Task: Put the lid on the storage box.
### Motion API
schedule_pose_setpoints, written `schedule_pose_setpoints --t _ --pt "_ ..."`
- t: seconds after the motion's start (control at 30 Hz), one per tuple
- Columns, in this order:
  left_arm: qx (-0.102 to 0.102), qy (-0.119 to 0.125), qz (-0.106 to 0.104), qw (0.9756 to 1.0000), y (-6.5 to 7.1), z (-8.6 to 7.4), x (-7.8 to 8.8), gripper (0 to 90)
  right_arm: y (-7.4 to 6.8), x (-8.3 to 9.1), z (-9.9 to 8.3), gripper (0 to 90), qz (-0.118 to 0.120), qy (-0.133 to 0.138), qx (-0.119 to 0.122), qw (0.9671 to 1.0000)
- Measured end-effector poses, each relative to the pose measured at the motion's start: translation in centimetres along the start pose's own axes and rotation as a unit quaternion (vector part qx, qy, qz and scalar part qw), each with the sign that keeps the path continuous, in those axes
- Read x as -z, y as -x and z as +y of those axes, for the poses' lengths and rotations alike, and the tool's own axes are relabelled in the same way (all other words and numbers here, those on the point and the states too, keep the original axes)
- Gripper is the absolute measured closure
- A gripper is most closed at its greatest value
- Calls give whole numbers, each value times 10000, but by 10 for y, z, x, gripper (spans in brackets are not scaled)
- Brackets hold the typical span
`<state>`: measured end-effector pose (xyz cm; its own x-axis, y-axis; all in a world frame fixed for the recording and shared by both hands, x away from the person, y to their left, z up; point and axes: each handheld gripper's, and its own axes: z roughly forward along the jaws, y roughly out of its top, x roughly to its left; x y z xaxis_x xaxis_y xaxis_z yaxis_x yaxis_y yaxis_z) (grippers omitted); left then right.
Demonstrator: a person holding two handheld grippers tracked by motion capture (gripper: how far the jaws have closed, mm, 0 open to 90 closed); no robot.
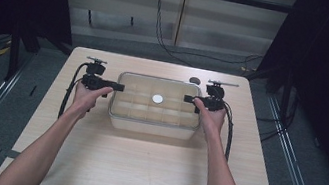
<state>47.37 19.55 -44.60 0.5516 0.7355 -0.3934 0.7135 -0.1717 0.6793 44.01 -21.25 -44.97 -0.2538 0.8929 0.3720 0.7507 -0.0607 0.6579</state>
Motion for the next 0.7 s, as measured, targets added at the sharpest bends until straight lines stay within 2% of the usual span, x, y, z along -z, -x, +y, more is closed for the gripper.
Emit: schedule_pose_setpoints --t 0.13,0.27,0.3,0.4,0.5,0.6,0.63,0.7 --pt "-50 16 39 10000 0 -3 3 422 2 7 -2 271 -20 31 92 10000" --pt "-122 11 120 9999 2 -6 10 446 3 16 -1 264 91 227 -61 9997" --pt "-183 -18 117 9998 3 -9 14 446 3 23 -1 264 81 295 -6 9995" --pt "-223 0 97 9997 5 -12 18 419 3 29 -1 264 75 350 34 9994" --pt "-401 6 154 9991 9 -19 27 411 -2 40 -1 270 129 457 160 9987" --pt "-399 45 130 9991 11 -22 32 412 -5 44 -3 274 173 466 225 9985" --pt "-348 106 214 9991 13 -25 37 409 -8 48 -5 285 209 470 279 9983" --pt "-333 109 241 9991 13 -26 39 407 -10 50 -6 294 232 485 313 9981"
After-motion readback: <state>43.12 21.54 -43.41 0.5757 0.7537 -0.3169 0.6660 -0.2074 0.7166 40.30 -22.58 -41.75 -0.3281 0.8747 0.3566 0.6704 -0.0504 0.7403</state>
